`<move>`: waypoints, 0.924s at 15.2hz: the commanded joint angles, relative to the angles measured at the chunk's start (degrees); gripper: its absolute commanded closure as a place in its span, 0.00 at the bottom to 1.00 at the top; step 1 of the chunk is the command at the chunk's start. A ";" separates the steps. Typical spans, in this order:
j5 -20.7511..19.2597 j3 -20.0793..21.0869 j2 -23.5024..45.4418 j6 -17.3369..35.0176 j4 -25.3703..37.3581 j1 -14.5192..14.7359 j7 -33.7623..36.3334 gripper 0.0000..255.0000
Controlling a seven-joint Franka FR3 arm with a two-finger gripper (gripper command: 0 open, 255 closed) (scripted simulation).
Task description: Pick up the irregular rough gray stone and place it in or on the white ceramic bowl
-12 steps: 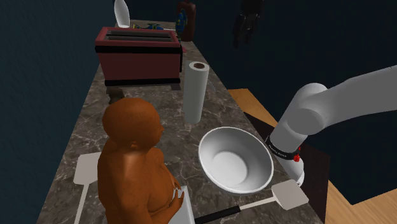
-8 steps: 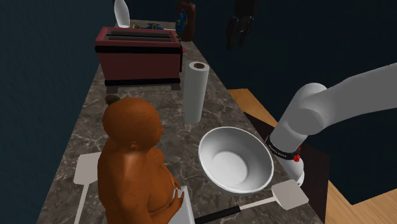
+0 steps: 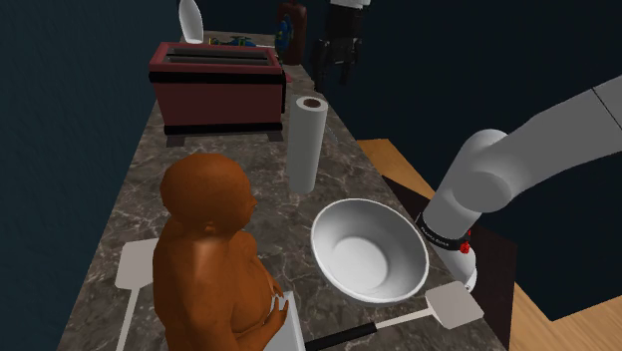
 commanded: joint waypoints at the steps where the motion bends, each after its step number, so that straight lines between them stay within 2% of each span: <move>1: 1.17 1.98 2.51 1.59 1.06 0.55 2.89 0.00; 8: 2.96 8.42 13.98 6.75 7.87 1.93 12.60 0.00; 14: 1.62 13.02 25.56 9.96 16.58 3.24 21.29 0.00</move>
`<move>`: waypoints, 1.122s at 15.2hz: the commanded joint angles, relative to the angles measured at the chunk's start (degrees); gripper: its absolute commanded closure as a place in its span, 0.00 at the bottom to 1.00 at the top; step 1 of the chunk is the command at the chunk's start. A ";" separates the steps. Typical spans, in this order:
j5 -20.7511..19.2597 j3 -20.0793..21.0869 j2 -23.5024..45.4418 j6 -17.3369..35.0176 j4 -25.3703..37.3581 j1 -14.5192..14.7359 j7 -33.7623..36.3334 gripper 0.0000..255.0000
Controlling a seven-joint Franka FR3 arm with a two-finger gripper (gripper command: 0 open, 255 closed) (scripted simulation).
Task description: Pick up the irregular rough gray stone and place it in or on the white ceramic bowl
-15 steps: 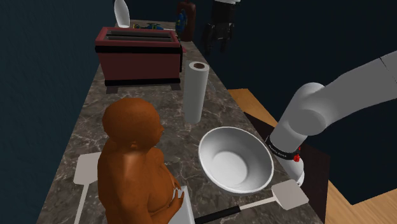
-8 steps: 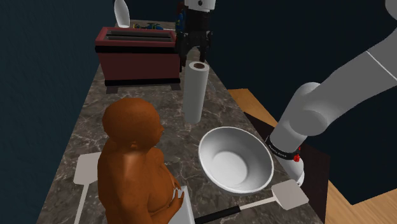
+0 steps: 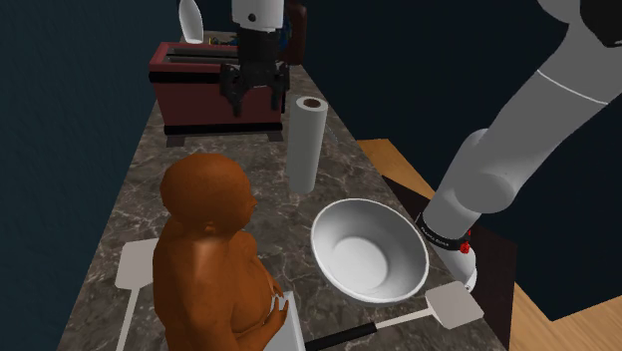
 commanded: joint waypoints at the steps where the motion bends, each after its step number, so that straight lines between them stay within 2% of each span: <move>1: -0.85 1.49 4.24 0.74 3.61 0.60 3.25 0.00; 6: -4.28 3.93 15.24 1.63 13.59 2.81 10.66 0.00; 11: -8.55 4.73 27.21 0.49 26.37 6.64 17.45 0.00; 17: -8.83 4.60 28.06 4.06 23.63 7.01 17.70 0.00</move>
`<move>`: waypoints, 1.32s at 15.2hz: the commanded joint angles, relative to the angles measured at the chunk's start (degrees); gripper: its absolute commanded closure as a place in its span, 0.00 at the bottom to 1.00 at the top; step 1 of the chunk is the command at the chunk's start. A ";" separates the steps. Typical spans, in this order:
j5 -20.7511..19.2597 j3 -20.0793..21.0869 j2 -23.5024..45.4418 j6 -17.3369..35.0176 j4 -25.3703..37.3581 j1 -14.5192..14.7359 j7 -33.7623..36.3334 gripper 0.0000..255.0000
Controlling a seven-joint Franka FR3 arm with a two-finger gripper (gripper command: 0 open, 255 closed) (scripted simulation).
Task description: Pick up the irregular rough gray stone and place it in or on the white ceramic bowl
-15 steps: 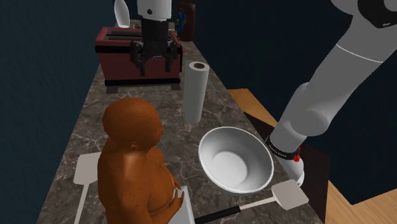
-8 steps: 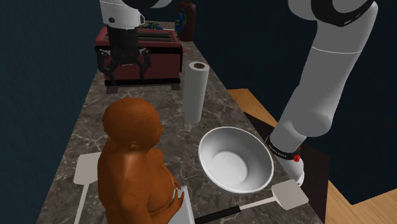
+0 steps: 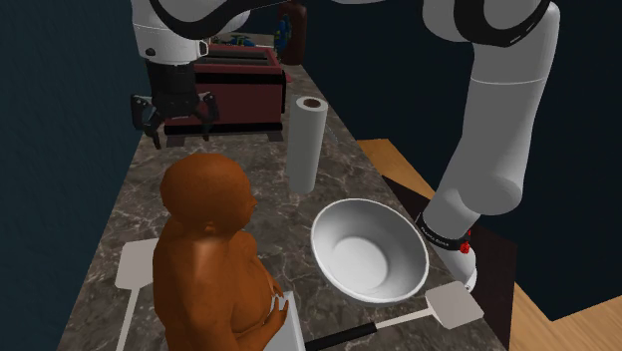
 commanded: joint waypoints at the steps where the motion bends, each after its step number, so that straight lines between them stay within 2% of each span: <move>1: -0.19 -0.04 0.51 1.30 -0.78 0.14 0.10 0.00; 10: -0.30 -0.06 0.78 2.40 -1.63 0.21 0.16 0.00; 11: -0.30 -0.06 0.78 2.40 -1.63 0.21 0.16 1.00; 20: -0.30 -0.06 0.78 2.40 -1.63 0.21 0.16 1.00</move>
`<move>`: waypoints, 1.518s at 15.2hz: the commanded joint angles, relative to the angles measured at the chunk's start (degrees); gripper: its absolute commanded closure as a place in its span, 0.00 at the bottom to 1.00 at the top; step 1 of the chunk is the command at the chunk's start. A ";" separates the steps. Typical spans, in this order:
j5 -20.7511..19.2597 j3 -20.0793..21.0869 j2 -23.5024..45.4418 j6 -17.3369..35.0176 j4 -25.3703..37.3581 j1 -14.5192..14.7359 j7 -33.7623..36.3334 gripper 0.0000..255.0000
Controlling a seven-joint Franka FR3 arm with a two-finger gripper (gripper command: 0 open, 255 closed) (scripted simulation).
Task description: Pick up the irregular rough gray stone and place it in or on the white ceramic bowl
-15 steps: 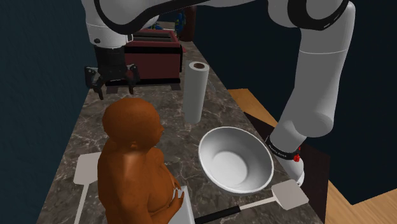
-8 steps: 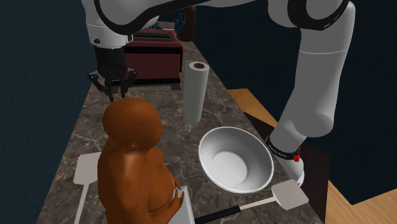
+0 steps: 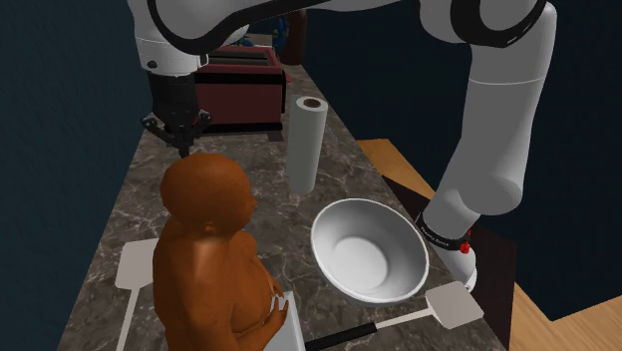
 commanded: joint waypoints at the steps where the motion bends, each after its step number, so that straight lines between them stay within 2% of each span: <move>1: 0.00 0.00 0.00 0.00 0.00 0.00 0.00 0.00; 4: -3.04 -1.21 1.19 0.71 -0.23 5.22 17.39 0.00; 5: -3.47 -1.49 1.57 0.64 0.04 6.08 19.86 0.00; 13: -4.21 -1.78 3.34 5.77 -3.41 6.43 20.33 0.00; 20: -4.21 -1.79 3.34 5.76 -3.40 6.44 20.33 0.00; 21: -4.21 -1.79 3.34 5.76 -3.40 6.44 20.33 1.00; 23: -4.21 -1.79 3.34 5.76 -3.40 6.44 20.33 1.00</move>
